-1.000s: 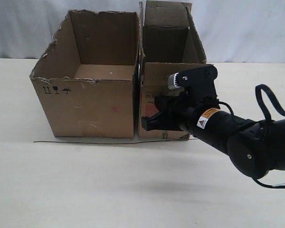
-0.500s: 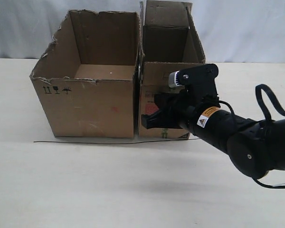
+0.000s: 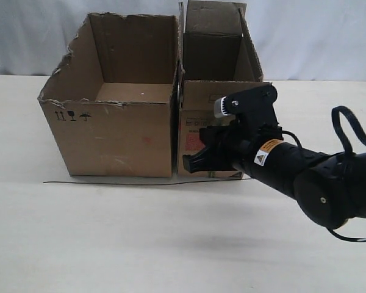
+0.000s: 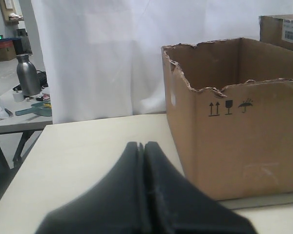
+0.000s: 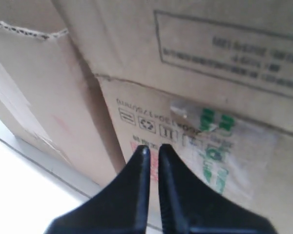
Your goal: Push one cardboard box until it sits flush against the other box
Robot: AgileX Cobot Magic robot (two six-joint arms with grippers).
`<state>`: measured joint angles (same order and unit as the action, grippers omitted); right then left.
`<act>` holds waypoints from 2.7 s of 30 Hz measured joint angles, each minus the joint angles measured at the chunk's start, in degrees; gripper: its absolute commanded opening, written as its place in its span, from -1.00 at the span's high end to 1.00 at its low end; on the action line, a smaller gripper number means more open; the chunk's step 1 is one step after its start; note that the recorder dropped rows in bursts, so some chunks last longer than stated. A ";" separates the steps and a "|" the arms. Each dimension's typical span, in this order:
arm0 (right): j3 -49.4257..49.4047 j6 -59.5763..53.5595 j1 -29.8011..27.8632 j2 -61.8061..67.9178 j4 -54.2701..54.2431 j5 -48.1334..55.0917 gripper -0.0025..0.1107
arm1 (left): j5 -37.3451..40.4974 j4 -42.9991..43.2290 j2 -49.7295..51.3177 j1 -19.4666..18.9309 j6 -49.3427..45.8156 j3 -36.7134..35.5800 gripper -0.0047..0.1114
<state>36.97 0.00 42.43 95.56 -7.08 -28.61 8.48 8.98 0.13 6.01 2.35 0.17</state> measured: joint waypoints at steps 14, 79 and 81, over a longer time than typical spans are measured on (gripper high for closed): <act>-2.14 0.00 0.39 -11.07 0.00 14.04 0.87 | 0.00 0.00 0.00 0.00 0.00 0.00 0.92; -36.80 -3.18 -34.27 -95.40 -4.31 35.23 0.87 | 0.00 0.00 0.00 0.00 0.10 0.00 0.92; -36.80 0.00 -34.27 -95.40 -0.18 35.12 0.87 | 0.00 0.00 0.00 0.00 0.10 0.00 0.92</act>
<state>0.17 0.00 8.16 0.17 -7.26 6.51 8.48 8.98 0.13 6.01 2.44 0.17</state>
